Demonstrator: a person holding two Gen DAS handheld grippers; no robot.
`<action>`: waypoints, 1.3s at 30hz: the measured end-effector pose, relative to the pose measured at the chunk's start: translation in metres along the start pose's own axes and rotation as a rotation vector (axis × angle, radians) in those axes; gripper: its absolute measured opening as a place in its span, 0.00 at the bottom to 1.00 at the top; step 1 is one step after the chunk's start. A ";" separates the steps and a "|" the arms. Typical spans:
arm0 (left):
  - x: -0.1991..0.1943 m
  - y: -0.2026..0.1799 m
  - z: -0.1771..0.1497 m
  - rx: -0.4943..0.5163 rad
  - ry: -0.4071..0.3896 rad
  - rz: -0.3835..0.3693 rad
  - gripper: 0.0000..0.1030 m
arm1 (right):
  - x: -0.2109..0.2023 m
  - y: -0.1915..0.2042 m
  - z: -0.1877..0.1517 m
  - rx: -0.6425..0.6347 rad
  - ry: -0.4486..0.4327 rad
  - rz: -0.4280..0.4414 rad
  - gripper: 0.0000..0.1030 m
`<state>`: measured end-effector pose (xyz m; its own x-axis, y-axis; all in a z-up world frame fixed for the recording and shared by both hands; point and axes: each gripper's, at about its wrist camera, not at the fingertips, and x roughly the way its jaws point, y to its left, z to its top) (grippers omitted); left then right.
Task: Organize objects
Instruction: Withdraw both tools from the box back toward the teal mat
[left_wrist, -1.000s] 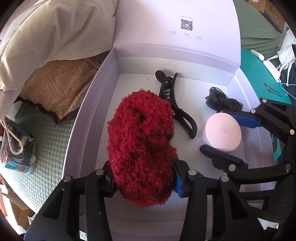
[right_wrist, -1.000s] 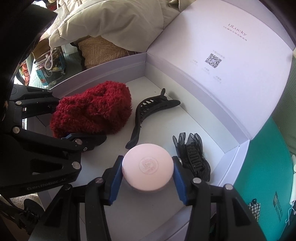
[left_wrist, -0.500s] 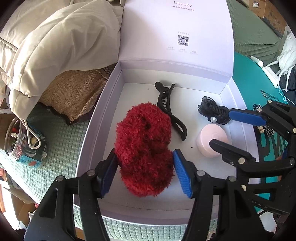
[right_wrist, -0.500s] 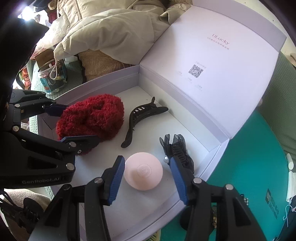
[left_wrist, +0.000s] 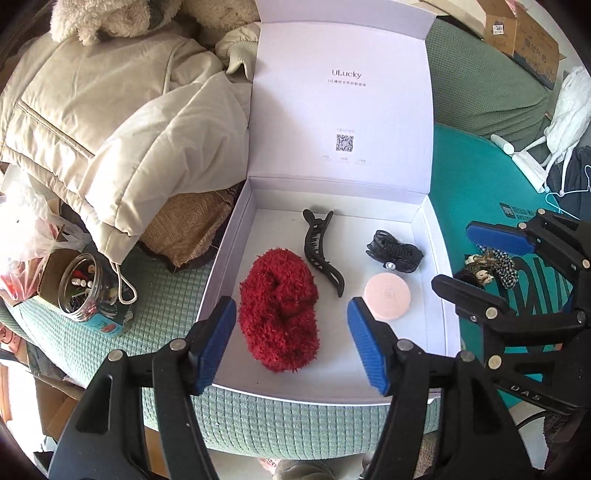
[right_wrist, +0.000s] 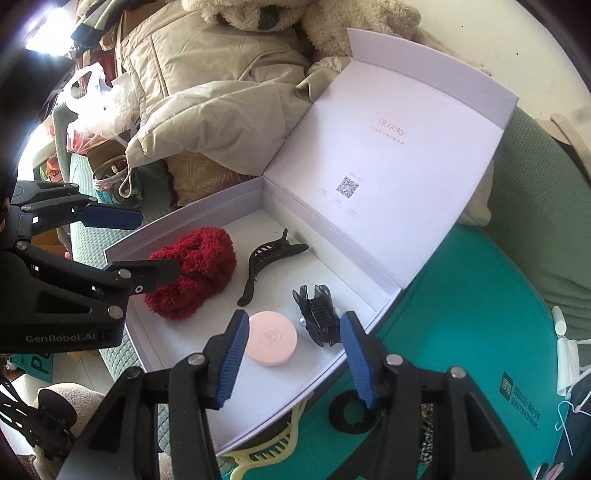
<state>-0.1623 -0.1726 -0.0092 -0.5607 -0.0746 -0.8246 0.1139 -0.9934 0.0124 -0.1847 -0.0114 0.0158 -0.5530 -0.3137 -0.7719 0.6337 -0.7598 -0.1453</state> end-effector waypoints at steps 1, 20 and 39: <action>-0.009 -0.002 0.001 0.002 -0.008 0.001 0.60 | -0.006 -0.001 0.000 0.001 -0.008 -0.003 0.50; -0.095 -0.054 -0.011 0.039 -0.095 -0.015 0.63 | -0.099 -0.022 -0.031 0.055 -0.106 -0.051 0.50; -0.124 -0.120 -0.066 0.078 -0.078 -0.093 0.64 | -0.147 -0.038 -0.099 0.126 -0.094 -0.101 0.50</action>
<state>-0.0525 -0.0387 0.0548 -0.6281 0.0148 -0.7780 -0.0042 -0.9999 -0.0156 -0.0744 0.1200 0.0733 -0.6623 -0.2799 -0.6950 0.5028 -0.8537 -0.1353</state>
